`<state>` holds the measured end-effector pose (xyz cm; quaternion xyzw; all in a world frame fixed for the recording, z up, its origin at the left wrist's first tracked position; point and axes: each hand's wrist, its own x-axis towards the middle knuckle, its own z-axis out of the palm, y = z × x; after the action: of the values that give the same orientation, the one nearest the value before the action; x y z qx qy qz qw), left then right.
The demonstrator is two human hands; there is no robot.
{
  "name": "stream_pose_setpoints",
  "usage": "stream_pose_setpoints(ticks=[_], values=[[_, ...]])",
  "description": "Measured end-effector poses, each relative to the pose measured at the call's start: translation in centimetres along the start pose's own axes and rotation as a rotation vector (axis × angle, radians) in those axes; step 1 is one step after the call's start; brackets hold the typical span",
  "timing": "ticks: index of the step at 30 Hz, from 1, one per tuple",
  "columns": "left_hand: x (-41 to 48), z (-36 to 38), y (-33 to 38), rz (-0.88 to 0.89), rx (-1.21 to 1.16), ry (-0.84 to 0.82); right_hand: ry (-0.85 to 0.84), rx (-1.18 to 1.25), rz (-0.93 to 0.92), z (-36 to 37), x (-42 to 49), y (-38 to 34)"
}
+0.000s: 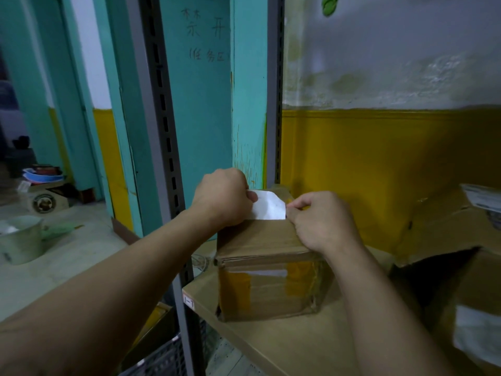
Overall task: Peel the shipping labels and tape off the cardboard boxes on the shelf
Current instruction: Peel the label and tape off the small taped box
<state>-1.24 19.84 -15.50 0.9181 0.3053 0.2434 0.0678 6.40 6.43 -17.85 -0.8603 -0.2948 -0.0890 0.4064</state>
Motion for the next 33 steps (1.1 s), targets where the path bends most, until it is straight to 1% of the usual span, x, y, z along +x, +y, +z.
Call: stream_pose_setpoints(ticks=[4,17,33], values=[[0.0,-0.4,-0.1,-0.003,-0.063,-0.026,-0.002,0.007,0.002,0.0,0.1,0.1],[0.9,-0.5,-0.1,-0.043,-0.161,-0.113,-0.01,0.042,0.006,0.3,0.1,0.3],[1.1,-0.2,-0.6,-0.107,-0.24,-0.11,-0.008,0.038,0.004,0.1,0.0,0.3]])
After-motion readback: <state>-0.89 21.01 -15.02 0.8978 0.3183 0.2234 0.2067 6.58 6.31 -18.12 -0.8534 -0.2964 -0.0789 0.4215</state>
